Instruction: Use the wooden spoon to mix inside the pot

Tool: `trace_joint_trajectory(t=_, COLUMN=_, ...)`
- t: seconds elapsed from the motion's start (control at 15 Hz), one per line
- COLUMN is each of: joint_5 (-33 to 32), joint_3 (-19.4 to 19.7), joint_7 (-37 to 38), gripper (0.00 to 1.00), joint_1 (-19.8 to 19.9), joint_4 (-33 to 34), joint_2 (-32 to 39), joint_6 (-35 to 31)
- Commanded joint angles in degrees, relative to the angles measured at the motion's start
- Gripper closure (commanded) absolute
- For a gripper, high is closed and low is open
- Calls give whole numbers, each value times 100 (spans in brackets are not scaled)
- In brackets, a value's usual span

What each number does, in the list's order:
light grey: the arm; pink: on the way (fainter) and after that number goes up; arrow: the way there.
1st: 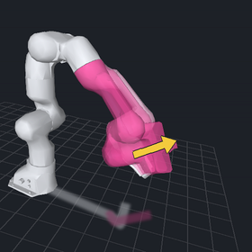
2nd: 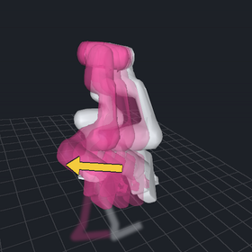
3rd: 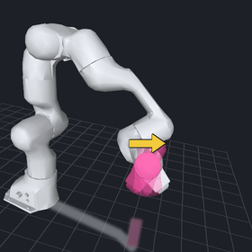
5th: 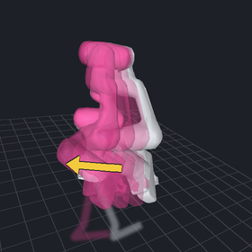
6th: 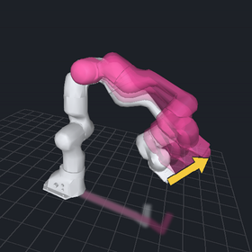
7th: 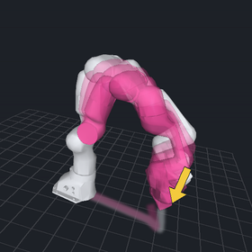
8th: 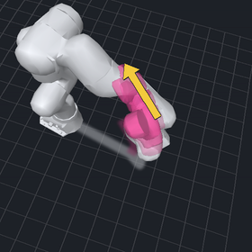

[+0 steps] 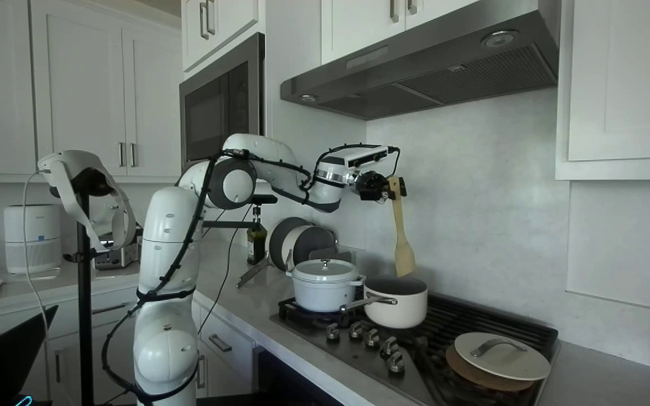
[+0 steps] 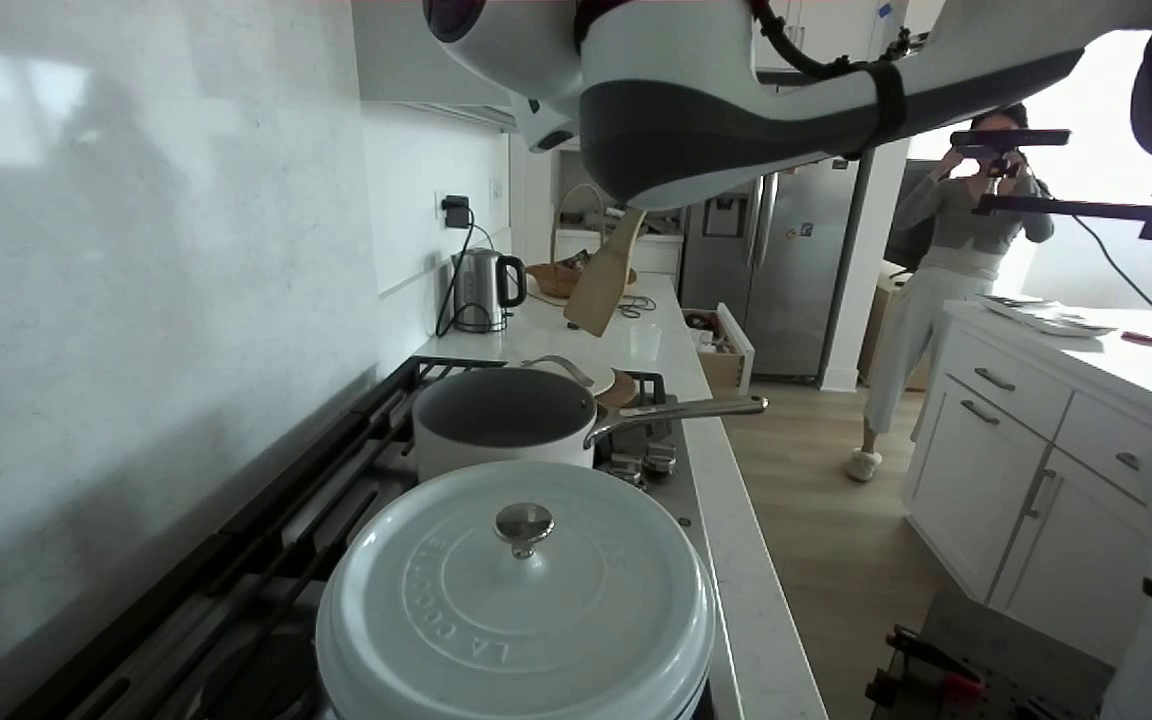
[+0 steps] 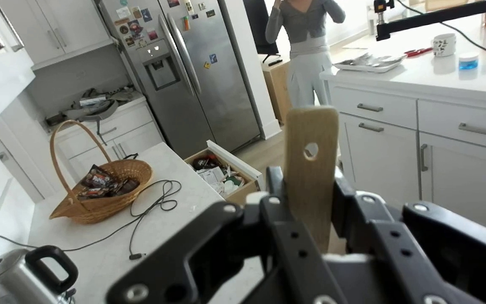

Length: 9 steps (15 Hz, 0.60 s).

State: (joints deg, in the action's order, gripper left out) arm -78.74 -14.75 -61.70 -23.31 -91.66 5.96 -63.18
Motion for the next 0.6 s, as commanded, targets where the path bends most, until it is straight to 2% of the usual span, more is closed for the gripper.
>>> trace_joint_trajectory(t=0.0, joint_5=122, joint_3=-132, joint_7=34, gripper=93, joint_1=215, joint_4=-285, joint_2=-161, joint_6=-422)
trace_joint_trajectory(t=0.53, joint_5=13, joint_3=-146, joint_7=-58, gripper=93, joint_1=283, joint_4=-231, joint_2=160, joint_6=-1126)
